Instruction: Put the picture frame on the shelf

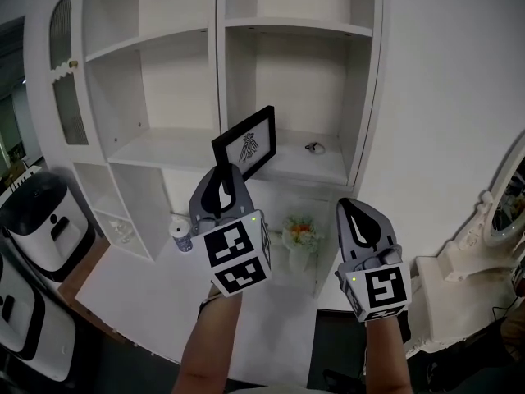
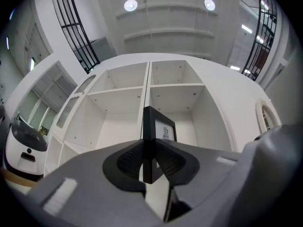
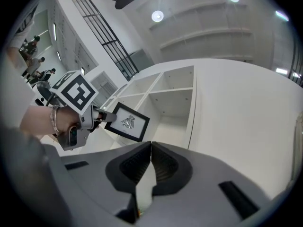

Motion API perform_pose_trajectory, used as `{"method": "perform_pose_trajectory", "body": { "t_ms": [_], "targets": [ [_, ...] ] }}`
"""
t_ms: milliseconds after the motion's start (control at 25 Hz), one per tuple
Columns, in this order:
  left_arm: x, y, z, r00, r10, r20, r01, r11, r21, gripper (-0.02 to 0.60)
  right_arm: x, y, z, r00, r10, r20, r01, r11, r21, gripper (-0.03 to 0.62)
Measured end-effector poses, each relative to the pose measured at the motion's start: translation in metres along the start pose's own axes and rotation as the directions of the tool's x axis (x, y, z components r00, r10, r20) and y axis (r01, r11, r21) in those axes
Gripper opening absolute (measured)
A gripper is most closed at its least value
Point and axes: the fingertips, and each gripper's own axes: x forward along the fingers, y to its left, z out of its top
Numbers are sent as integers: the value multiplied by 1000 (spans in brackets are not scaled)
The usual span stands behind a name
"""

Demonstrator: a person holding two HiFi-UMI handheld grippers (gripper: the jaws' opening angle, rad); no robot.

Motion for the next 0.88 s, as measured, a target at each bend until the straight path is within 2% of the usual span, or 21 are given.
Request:
{"method": "perform_pose_trajectory", "body": {
  "t_ms": [360,520,880],
  "targets": [
    [26,-16,-3,989,144,-37,-144,990,-10,81,10,-32,-22,996,88,31,-89,996,21,9],
    [40,-19,-9,975,205,-79,-207,978,-12,81,10,-47,-29,994,103,30,-104,994,21,9],
    [63,-15,-19,939,324,-119,-323,946,31,81,12,-69,-41,991,115,69,-118,992,42,9]
  ]
}}
